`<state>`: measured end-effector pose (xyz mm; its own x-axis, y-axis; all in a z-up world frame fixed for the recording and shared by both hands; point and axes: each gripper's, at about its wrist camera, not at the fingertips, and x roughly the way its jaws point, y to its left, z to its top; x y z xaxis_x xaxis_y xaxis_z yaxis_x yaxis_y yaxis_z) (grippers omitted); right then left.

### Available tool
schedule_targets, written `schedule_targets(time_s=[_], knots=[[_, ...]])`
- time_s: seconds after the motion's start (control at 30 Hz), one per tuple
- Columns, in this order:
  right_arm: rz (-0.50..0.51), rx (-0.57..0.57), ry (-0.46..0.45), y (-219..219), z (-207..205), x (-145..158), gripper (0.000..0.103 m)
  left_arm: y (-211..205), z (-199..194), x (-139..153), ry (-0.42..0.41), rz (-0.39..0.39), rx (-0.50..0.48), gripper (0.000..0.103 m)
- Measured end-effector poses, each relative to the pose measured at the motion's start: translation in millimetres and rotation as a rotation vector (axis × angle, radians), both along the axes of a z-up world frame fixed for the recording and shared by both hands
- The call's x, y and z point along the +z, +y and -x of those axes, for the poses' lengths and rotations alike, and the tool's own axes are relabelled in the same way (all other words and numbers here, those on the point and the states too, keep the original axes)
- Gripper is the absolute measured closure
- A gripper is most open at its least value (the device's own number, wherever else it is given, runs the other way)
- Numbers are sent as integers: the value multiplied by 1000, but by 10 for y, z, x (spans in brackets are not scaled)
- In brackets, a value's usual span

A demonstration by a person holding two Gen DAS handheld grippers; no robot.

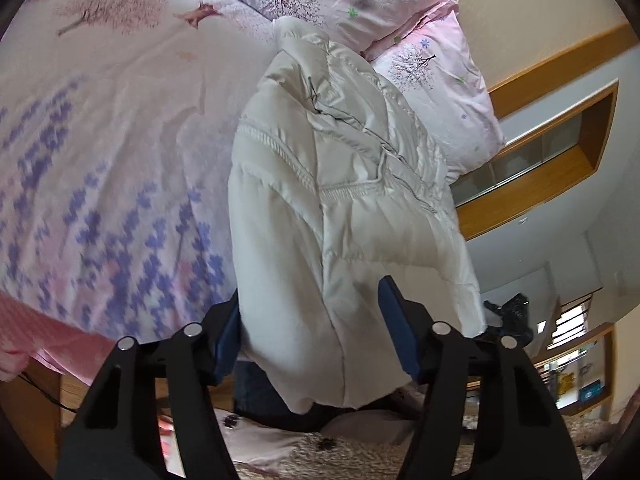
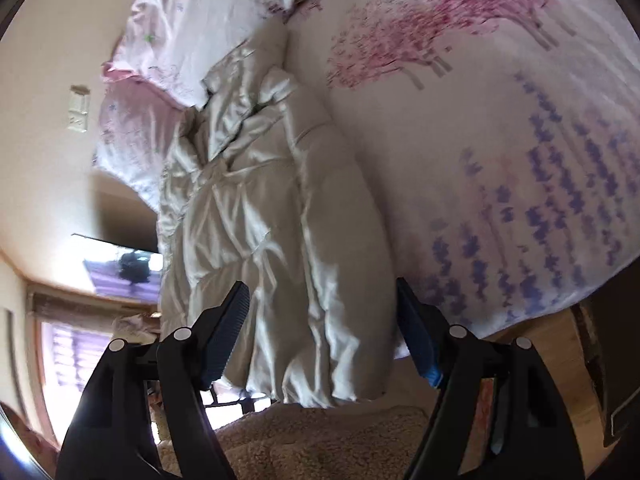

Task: Fold large clothes

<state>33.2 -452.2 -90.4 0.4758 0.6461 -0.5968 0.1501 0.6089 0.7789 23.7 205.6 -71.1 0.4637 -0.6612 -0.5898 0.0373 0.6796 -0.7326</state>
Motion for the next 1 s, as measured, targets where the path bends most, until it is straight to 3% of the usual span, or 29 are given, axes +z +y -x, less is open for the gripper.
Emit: schedule_targets(time_s=[0.17,0.3,0.37,0.43,0.47,0.53,0.63,0.83,1.0], knots=[[-27,49,-29,120,42,-51,45,-12,98,-52,14,74,5,49],[-48,67,-45,174,67,-73,51,-13,144,-59,21,84,11,54],[-49,65,-50,198,71,-72,57,-24,158,-62,30,78,16,59],[-42,61,-81,232,90,-25,71,-49,156,-52,34,58,19,70],[-36,58,-97,245,101,7,73,-62,156,-36,29,50,22,73],[-20,48,-133,266,126,97,80,-67,162,19,7,40,26,83],[11,32,-198,314,137,279,83,-49,174,168,-48,39,43,88],[57,18,-389,477,219,766,87,106,167,570,-179,44,120,91],[101,5,-489,594,270,1081,87,274,91,869,-253,67,154,92]])
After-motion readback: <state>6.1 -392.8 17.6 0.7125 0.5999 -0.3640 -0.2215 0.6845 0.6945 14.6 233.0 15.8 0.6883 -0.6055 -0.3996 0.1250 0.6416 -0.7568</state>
